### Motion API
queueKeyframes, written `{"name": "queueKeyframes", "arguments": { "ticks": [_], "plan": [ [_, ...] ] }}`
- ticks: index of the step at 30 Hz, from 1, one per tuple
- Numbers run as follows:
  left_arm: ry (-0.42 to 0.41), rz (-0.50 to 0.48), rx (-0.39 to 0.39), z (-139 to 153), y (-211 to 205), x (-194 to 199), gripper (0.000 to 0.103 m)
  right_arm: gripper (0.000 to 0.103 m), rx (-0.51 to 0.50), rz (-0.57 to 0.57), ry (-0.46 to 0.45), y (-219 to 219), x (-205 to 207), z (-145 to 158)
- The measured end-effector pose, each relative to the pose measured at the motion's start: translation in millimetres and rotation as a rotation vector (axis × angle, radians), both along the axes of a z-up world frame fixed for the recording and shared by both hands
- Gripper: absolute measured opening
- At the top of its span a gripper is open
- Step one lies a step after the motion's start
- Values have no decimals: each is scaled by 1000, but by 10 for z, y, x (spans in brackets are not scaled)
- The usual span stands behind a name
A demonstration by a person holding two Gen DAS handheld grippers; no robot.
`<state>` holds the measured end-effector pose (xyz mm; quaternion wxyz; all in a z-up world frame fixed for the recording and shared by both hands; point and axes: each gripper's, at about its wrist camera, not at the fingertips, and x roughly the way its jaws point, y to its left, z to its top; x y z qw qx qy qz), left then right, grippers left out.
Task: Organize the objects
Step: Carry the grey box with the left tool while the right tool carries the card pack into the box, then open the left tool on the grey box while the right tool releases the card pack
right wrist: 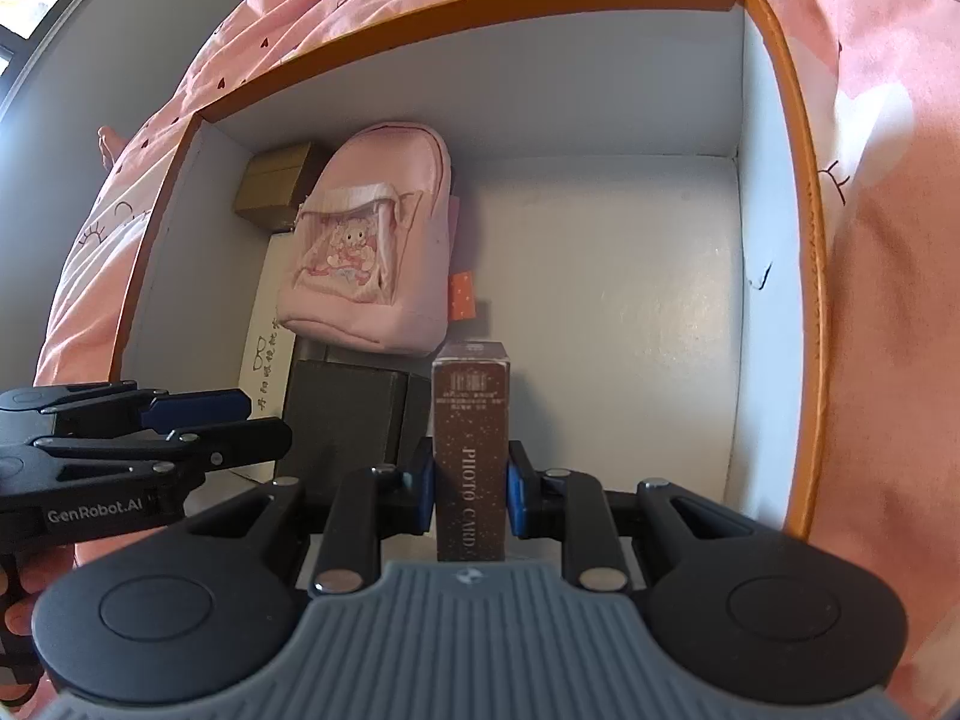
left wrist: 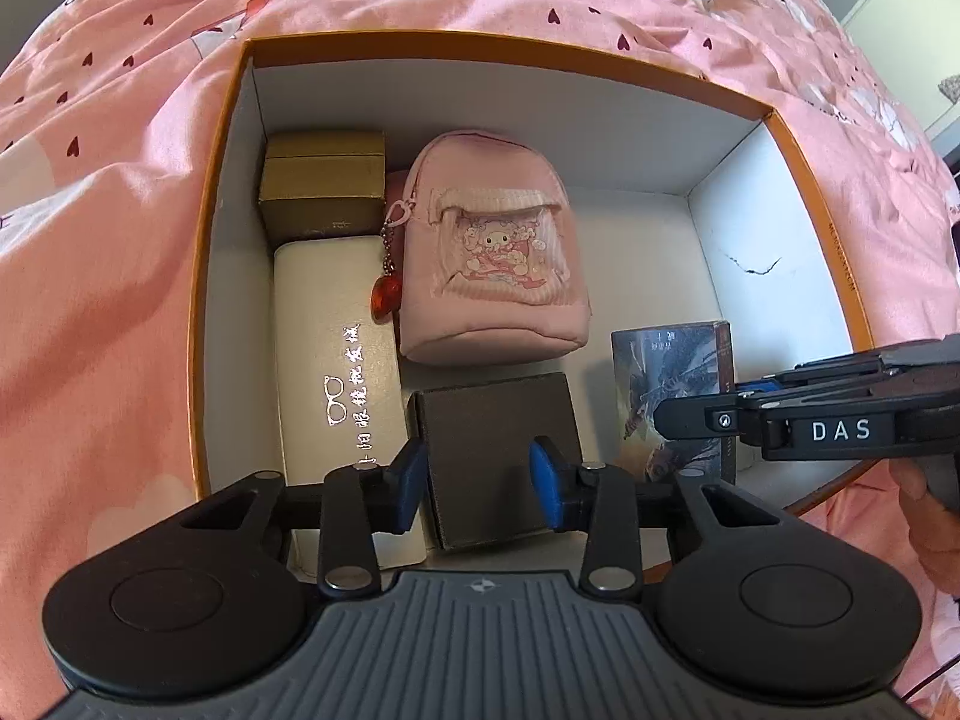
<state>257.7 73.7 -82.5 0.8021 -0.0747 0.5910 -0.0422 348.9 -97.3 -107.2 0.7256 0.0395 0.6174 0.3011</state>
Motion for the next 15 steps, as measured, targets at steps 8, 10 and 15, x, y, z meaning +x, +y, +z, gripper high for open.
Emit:
{"name": "queueKeyframes", "arguments": {
  "ticks": [8, 10, 15],
  "plan": [
    [23, -3, 53, -192, -12, 42, 31, 24, 53, 8, 108, 60, 121, -132],
    [16, -4, 60, -185, -21, 26, 31, 24, 44, 12, 120, 100, 128, -168],
    [-8, 10, 50, -114, 4, -29, 31, 32, -42, 50, 73, 196, 94, -186]
  ]
}}
